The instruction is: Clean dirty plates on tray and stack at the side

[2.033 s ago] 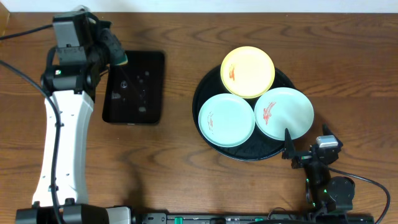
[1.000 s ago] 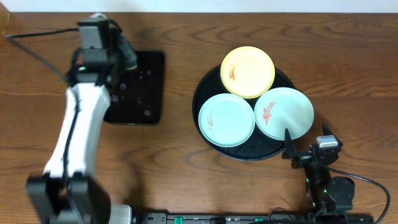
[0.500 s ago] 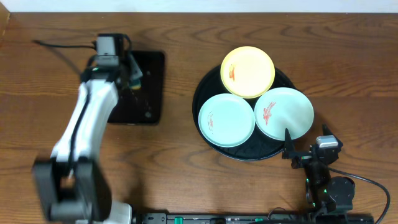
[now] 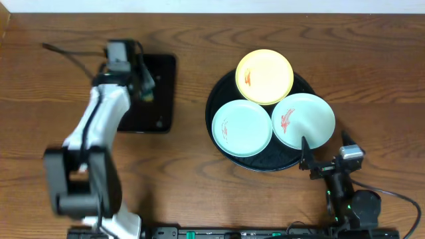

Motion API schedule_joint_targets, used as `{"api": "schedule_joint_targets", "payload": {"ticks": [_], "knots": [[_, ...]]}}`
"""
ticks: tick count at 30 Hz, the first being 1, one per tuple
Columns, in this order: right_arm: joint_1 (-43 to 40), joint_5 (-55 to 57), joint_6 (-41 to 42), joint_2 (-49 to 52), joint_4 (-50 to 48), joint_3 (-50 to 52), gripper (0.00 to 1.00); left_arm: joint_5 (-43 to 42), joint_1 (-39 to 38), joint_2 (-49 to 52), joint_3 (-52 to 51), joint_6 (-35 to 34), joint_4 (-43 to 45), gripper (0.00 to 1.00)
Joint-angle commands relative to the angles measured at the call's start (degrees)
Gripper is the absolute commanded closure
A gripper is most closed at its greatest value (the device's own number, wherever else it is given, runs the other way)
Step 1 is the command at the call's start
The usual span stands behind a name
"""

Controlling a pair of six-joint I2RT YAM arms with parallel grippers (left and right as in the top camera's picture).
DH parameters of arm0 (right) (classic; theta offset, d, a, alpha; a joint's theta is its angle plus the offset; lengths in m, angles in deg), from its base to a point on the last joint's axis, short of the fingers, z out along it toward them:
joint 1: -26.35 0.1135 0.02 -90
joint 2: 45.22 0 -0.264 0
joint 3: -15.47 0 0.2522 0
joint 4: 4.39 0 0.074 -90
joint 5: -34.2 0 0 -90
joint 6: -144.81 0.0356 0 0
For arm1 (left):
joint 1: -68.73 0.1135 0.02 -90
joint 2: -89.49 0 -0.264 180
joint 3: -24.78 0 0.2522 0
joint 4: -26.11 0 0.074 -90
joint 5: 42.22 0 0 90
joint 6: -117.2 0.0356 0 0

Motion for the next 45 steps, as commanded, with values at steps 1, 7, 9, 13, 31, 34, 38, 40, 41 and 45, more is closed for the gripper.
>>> {"api": "schedule_joint_targets", "payload": {"ticks": [1,7,9,13,31,34,38,40,41,45], "knots": [[-0.22,-3.45,4.35,-0.35,-7.65,0.04,0.01,-4.39,0.13,-1.03,0.28,-0.04,0.22,0.92],[-0.22,-4.81,1.88,-0.2,-18.95,-3.28,0.01,-4.7,0.13,-10.19,1.29,2.84,0.0,0.92],[-0.22,-4.79,-0.24,1.2,-13.73,-8.07,0.01,-4.7,0.13,-14.23,1.29,3.43,0.28,0.92],[-0.22,-4.72,-6.58,9.18,1.49,-21.33,0.01,-4.7,0.13,-19.19,1.29,3.39,1.07,0.91],[-0.13,-43.76,-1.97,70.49,45.9,-79.56,0.16,-20.24,-8.02,-19.69,1.27,3.39,-4.57,0.92],[0.04,-33.09,8.74,75.41,45.46,-79.54,0.37,-16.72,-10.54,-19.69,1.27,3.3,-5.57,0.93],[2.51,-19.78,9.31,82.36,48.85,-79.54,0.33,-16.02,-14.29,-19.12,1.14,-0.17,-8.09,0.92],[4.22,-15.65,9.44,85.55,49.51,-79.54,0.32,-16.0,-16.37,-18.12,1.09,-3.76,-8.7,0.92],[5.01,-14.51,9.75,87.08,49.48,-79.54,0.29,-16.02,-17.57,-17.4,1.05,-5.44,-8.68,0.92],[7.72,-13.46,9.97,93.31,48.13,-79.54,0.13,-16.0,-22.32,-12.98,1.07,-10.01,-6.6,0.92]]}}
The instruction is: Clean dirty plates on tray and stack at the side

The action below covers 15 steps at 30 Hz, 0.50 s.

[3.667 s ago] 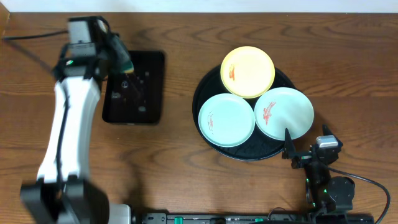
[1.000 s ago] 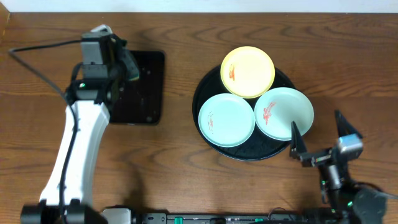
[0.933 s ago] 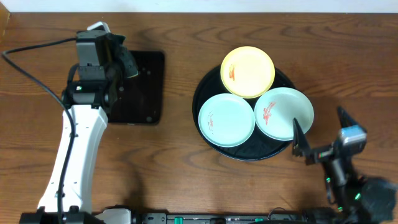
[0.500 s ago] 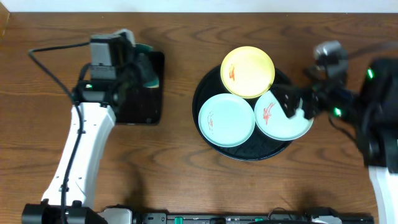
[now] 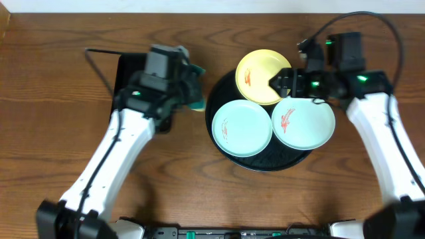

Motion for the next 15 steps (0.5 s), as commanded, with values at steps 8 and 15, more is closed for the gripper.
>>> {"api": "schedule_joint_targets", "payload": {"ticks": [8,15], "knots": [[3.93,5.95,1.11,10.36,-2.12,-0.83,0.11,0.57,-9.35,14.64,0.31,-14.12,9.64,0.92],[3.15,8.9,1.11,10.64,-2.19,-0.83,0.12,0.57,-12.74,20.52,0.31,-15.21,12.09,0.92]]}}
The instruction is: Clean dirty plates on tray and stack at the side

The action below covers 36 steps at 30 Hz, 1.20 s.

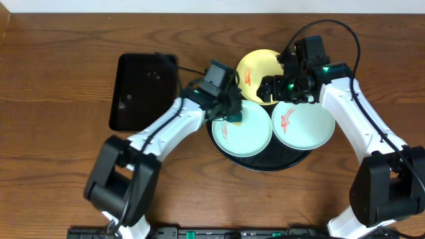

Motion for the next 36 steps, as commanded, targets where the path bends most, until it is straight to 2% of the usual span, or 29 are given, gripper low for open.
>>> {"api": "schedule_joint_targets", "payload": {"ticks": [1,4,6,10,13,18,23,27,29,30,34,35,36], "knots": [[-0.44,2.1,0.44,-0.09,-0.17,-0.85,0.11,0.61,-1.01,1.51,0.31,-2.34,0.09,0.92],[-0.79,2.23,0.44,-0.09,-0.39,-0.85,0.08,0.59,-1.53,2.23,0.28,-2.89,-0.15,0.92],[-1.11,2.21,0.46,-0.09,-0.61,-0.83,0.06,0.57,-1.7,2.25,0.28,-2.86,-0.15,0.83],[-1.86,2.19,0.44,-0.09,-0.76,-0.83,0.06,0.15,-1.75,2.25,0.28,-2.82,-0.61,0.55],[-1.88,2.19,0.39,-0.09,-0.76,-0.83,0.06,-0.09,-1.75,2.25,0.31,-2.82,-1.05,0.51],[-1.64,2.21,0.39,-0.09,-0.9,-0.83,0.06,-0.63,-1.75,2.25,0.31,-2.84,-1.62,0.5],[-1.64,2.21,0.39,-0.09,-1.36,-0.85,0.06,-4.59,-1.81,2.25,0.31,-2.84,-2.45,0.51],[-1.62,2.21,-1.16,-0.07,-2.05,-0.83,0.07,-4.55,-1.92,2.25,0.31,-2.84,-5.79,0.59],[-1.6,2.23,-2.93,0.09,-2.51,-0.81,0.13,-4.35,-1.9,2.25,0.31,-2.82,-7.54,0.6],[-1.57,2.4,-3.28,0.35,-2.58,-0.81,0.19,-4.31,-1.9,2.25,0.28,-2.82,-8.13,0.6],[-0.92,3.28,-3.76,1.51,-2.56,-0.79,0.55,-4.33,-1.9,2.25,0.31,-2.84,-9.2,0.6],[-0.61,3.28,-4.63,2.19,-2.58,-0.79,0.62,-4.33,-1.9,2.25,0.28,-2.84,-9.2,0.6],[-0.33,3.28,-5.79,2.58,-2.49,-0.79,0.63,-4.35,-1.9,2.25,0.31,-2.86,-9.18,0.6]]}}
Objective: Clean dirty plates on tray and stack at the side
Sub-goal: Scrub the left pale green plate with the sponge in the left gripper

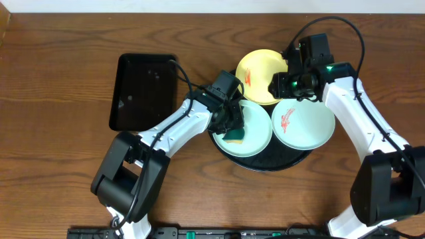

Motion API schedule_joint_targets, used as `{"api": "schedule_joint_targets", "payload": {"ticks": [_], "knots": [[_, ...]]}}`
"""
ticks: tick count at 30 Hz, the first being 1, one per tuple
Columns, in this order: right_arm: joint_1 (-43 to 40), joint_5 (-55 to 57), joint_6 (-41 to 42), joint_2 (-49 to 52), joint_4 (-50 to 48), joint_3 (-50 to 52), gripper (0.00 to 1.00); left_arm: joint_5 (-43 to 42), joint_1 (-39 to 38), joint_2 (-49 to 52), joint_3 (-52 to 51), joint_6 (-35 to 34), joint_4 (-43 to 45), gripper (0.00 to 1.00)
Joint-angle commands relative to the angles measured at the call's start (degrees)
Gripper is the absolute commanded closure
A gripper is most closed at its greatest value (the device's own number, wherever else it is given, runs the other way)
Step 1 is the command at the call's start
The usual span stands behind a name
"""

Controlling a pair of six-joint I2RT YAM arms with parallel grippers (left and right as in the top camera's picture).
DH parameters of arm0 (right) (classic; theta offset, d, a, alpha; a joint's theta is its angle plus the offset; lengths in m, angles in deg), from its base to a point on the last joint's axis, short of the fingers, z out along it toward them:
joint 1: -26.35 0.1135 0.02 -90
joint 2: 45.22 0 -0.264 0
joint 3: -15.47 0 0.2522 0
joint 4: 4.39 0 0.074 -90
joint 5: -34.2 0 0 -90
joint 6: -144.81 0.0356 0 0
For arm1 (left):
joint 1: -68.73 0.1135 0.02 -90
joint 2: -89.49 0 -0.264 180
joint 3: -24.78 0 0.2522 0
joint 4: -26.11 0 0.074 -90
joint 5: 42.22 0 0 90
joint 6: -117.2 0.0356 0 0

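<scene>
A round black tray (229,147) holds three plates. The yellow plate (255,73) at the back has a red smear. The right mint plate (305,126) has a red smear too. On the left mint plate (255,129) my left gripper (229,129) is shut on a green-and-yellow sponge (234,137), which it presses onto the plate's left half. That plate's smear is hidden under the sponge and gripper. My right gripper (277,85) sits at the yellow plate's right rim; whether its jaws are closed on the rim cannot be made out.
A black rectangular tray (143,91) lies on the wooden table to the left of the round tray. The left arm stretches from the front left across to the plates, and the right arm reaches in from the right.
My left gripper with the sponge has moved from the mint plate's upper left edge down onto its left half, covering the smear. My right gripper has shifted slightly right, to the yellow plate's rim.
At first my left gripper was over the black rectangular tray and my right arm was folded at the front. Then the left gripper held the sponge between the trays and the right gripper was at the yellow plate. Later the sponge was at the left mint plate's edge, now on it.
</scene>
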Motion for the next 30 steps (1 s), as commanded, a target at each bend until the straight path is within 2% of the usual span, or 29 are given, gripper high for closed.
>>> {"api": "schedule_joint_targets", "payload": {"ticks": [1,4,9,14,19,24,30], "knots": [[1.11,0.74,-3.82,2.91,0.13,-0.79,0.63,-0.7,-0.24,0.26,0.31,0.09,-0.09,0.62],[2.25,0.81,-6.86,4.96,0.92,-0.79,0.62,-0.7,-0.24,0.26,0.31,0.09,-0.09,0.69],[4.59,0.96,-10.23,8.79,0.83,-0.79,0.56,-0.7,-0.24,0.52,0.28,-0.15,1.42,0.7],[5.75,1.51,-10.16,11.23,0.37,-0.79,0.55,-0.7,-0.5,1.53,0.28,-2.47,4.31,0.7],[5.75,3.87,-10.19,12.11,1.05,-0.79,0.58,-0.7,-1.31,3.65,0.28,-3.8,5.2,0.69],[5.75,4.0,-10.19,12.17,1.16,-0.79,0.67,-0.74,-1.46,4.7,0.28,-3.8,5.2,0.69],[5.84,4.0,-10.16,14.38,1.95,-0.74,0.69,-0.74,-1.46,4.7,0.28,-3.8,5.18,0.68]]}}
